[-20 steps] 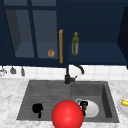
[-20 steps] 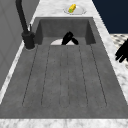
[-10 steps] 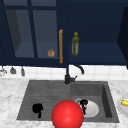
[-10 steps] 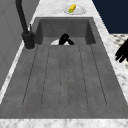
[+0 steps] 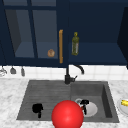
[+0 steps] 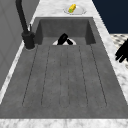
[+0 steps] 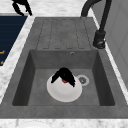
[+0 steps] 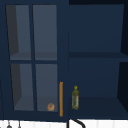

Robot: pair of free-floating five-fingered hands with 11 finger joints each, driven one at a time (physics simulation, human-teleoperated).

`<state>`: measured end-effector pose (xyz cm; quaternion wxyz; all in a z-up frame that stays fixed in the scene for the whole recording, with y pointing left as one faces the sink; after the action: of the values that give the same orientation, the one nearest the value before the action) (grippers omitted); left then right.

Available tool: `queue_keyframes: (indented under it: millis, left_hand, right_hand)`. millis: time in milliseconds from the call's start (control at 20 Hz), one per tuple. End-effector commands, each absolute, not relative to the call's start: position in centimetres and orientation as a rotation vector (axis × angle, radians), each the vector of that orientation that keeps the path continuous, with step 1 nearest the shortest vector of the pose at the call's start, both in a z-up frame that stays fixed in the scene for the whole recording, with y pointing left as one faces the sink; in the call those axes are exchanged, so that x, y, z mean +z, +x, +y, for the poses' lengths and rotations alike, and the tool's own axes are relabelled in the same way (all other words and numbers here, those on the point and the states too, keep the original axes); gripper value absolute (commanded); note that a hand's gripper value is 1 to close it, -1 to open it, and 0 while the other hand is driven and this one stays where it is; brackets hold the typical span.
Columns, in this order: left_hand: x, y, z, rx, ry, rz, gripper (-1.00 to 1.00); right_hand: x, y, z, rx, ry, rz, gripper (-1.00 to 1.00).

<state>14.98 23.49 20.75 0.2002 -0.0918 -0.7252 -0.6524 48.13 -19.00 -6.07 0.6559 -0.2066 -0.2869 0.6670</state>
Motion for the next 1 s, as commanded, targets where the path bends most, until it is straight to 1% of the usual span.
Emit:
queue_keyframes:
  millis: [0, 150, 450, 500, 550, 750, 950]
  left_hand:
    - [20.7, 15.0, 23.5, -1.823, -0.257, -2.027, 0.00]
    - [20.7, 15.0, 23.5, -1.823, -0.257, -2.027, 0.00]
    - [20.7, 15.0, 23.5, -1.823, -0.257, -2.027, 0.00]
    - [20.7, 15.0, 23.5, -1.823, -0.257, -2.027, 0.00]
    - [20.7, 15.0, 23.5, -1.823, -0.257, -2.027, 0.00]
    - [20.7, 15.0, 23.5, -1.823, -0.257, -2.027, 0.00]
    - [20.7, 15.0, 23.5, -1.823, -0.257, -2.027, 0.00]
  right_hand:
    - [-7.0, 48.1, -18.9, 1.521, -0.499, -0.650, -1.00]
    - [-7.5, 47.4, -18.2, 1.515, -0.542, -0.671, -1.00]
    - [-8.0, 46.9, -16.8, 1.513, -0.623, -0.651, -1.00]
    - [-8.1, 46.8, -16.3, 1.515, -0.642, -0.638, 1.00]
    - [-8.1, 46.7, -15.8, 1.533, -0.689, -0.640, 1.00]
    - [-8.2, 47.3, -14.8, 1.458, -0.862, -0.715, 1.00]
    - [-8.7, 47.8, -14.3, 1.416, -0.960, -0.743, 1.00]
